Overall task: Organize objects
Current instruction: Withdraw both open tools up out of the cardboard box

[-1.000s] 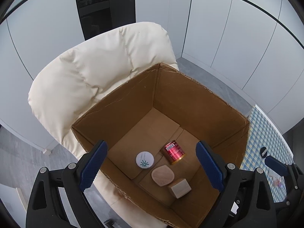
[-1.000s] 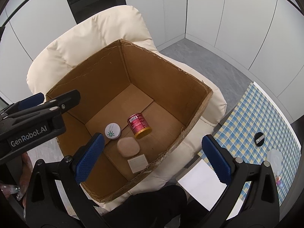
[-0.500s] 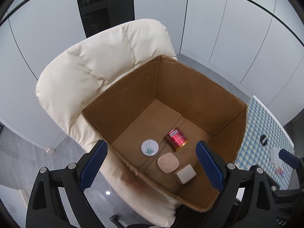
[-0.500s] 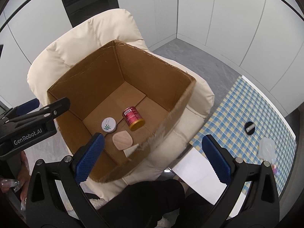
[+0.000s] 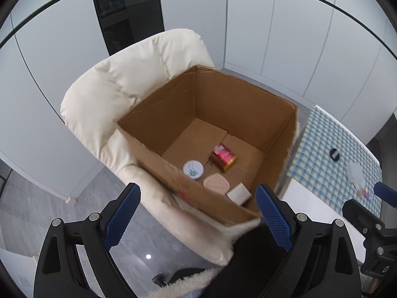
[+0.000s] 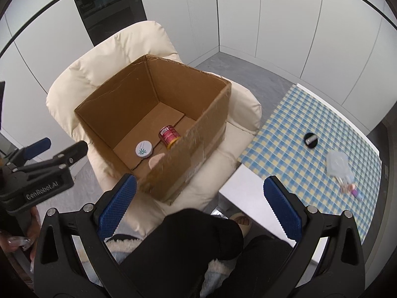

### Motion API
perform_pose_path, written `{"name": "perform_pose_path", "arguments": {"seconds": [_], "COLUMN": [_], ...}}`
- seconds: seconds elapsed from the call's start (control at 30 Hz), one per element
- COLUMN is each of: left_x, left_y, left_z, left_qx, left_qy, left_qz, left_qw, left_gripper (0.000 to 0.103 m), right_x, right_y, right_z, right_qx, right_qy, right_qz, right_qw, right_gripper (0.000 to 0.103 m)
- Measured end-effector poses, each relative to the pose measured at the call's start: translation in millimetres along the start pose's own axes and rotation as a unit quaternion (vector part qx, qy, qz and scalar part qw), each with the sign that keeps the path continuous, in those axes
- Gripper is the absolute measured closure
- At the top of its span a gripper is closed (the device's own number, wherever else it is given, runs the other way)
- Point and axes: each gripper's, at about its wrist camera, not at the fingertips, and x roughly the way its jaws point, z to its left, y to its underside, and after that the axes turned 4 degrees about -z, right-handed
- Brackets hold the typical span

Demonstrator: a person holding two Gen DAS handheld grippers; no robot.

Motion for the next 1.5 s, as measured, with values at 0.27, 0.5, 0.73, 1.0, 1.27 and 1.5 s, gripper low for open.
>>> {"name": "perform_pose_path", "arguments": {"seconds": [0.27, 0.5, 0.73, 1.0, 1.27, 1.5], "left_x": [-26, -36, -46, -47, -56, -55], "left_y": [27, 48, 73, 95, 97, 98], "left_z": [-23, -37, -43, -28, -40, -46], "left_qx": [0.032, 0.035, 0.059, 0.051, 0.065, 0.067], "left_qy": [0.023, 0.048, 0.040, 0.047, 0.063, 0.071], "left_qz": [0.001, 0.017, 0.025, 0.050, 0.038, 0.043], "left_qw": [0.9992, 0.9981, 0.9971, 0.9963, 0.9951, 0.9943], "left_gripper": [0.008, 0.008, 0.008, 0.009, 0.009, 0.009], "right_x": [-37, -63, -84, -92, -103, -104], "right_y": [37, 60, 89, 123, 140, 141], "right_z": [-2, -5, -17, -15, -15, -16], "right_qx": [0.014, 0.018, 0.044, 0.068, 0.070, 0.073], "right_qy": [-0.001, 0.007, 0.021, 0.019, 0.034, 0.042], "right_qz": [0.001, -0.011, -0.017, -0.006, -0.011, -0.010], "right_qw": [1.000, 1.000, 0.999, 0.998, 0.997, 0.996], "right_gripper": [0.000, 0.000, 0.000, 0.000, 0.000, 0.000]}}
